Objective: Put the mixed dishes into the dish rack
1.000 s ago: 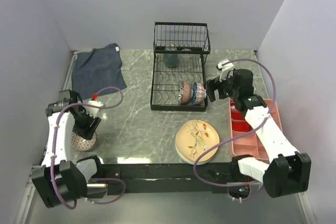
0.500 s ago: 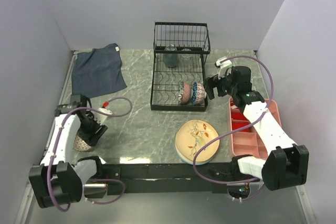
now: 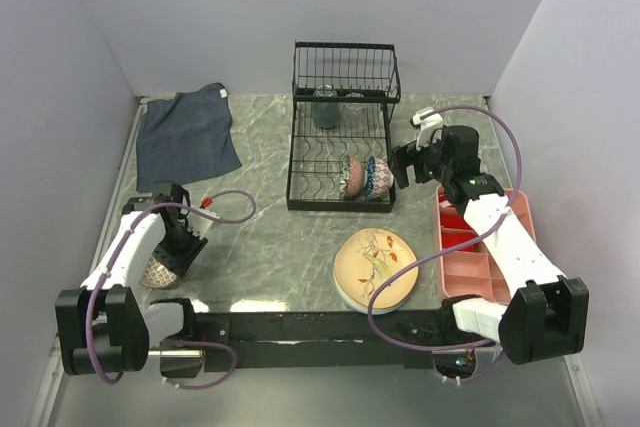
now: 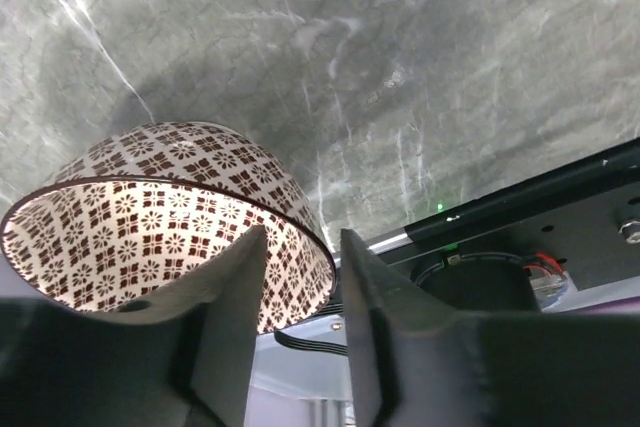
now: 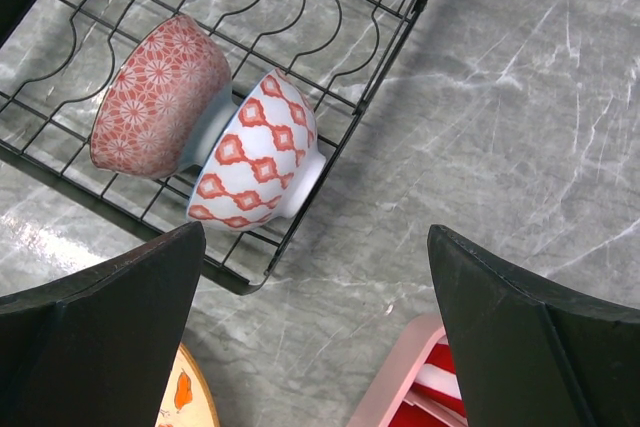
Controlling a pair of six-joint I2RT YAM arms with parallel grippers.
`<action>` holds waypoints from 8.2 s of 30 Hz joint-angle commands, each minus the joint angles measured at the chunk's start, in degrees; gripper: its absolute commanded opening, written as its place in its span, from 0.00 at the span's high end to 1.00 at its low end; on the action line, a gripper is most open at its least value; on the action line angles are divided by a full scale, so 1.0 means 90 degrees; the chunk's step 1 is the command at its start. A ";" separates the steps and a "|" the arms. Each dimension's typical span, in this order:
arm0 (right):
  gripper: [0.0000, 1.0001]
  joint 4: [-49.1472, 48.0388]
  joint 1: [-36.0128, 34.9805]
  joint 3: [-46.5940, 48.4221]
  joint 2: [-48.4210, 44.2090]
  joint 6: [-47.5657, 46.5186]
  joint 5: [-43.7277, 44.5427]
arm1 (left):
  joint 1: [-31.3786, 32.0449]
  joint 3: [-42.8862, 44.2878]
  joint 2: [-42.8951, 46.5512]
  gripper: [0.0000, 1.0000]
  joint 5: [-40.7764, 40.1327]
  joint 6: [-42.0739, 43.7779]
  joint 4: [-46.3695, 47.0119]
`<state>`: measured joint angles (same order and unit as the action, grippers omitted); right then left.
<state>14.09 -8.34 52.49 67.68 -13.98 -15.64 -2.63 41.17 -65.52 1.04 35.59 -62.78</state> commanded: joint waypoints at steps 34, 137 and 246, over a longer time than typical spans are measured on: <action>0.00 0.2124 0.1307 0.2068 0.0380 0.0137 0.2040 | 0.0204 0.2324 -0.2622 0.99 0.8830 -0.7043 0.8206; 0.00 0.4343 -0.0255 -0.0061 -0.0443 -0.2558 -0.0762 | 0.4217 0.0514 -0.0932 0.30 0.3684 -0.3380 0.5825; 1.00 0.1461 -0.1329 -0.1214 0.0801 -0.2568 -0.0342 | 0.4824 -0.0668 -0.1773 0.28 0.4797 -0.5410 0.8987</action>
<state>25.56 -19.75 39.20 75.18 -33.52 -24.12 40.05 34.11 -80.93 44.73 -11.00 14.28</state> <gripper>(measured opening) 0.057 0.715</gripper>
